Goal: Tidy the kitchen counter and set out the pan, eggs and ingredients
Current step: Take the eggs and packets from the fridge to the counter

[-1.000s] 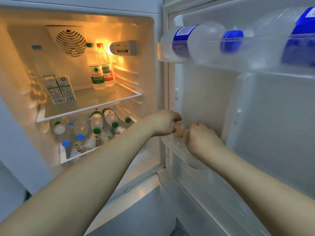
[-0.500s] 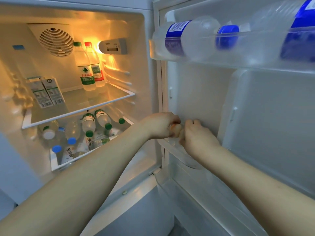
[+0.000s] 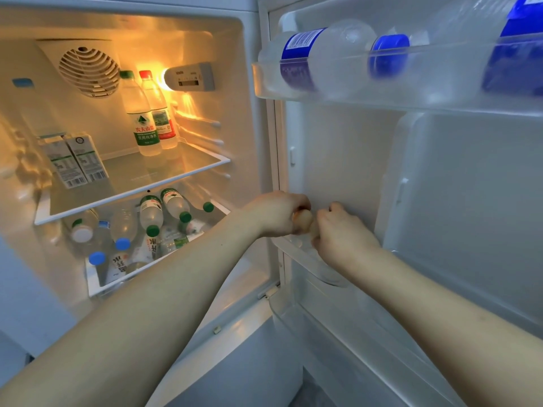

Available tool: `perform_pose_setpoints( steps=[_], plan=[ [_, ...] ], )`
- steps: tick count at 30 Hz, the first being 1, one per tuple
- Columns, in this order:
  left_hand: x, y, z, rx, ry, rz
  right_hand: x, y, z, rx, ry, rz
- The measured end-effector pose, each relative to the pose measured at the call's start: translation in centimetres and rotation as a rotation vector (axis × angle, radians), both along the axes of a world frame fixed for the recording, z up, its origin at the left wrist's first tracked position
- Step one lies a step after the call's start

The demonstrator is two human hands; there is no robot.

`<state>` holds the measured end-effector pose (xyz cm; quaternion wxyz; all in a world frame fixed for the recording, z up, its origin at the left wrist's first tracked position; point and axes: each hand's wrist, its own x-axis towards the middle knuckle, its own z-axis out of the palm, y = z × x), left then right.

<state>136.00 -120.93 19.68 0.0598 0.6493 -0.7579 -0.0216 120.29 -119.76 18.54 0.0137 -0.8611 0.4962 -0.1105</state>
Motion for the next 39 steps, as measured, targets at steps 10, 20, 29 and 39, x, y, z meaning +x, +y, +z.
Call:
perform_pose_setpoints(
  steps=[10,20,29,39],
  plan=[
    [0.8,1.2,0.5,-0.082,0.243,0.048,-0.3,0.6,0.1,-0.028,-0.190,0.014],
    [3.4,8.2,2.0,-0.352,0.872,0.256,-0.2,2.3,2.3,0.201,-1.001,0.068],
    [5.4,20.0,0.9,-0.560,1.331,0.475,4.8,10.5,2.9,0.661,-1.380,0.267],
    [5.1,35.4,-5.1,-0.797,1.533,0.769,10.2,21.2,-2.8,1.143,-1.495,0.367]
  ],
)
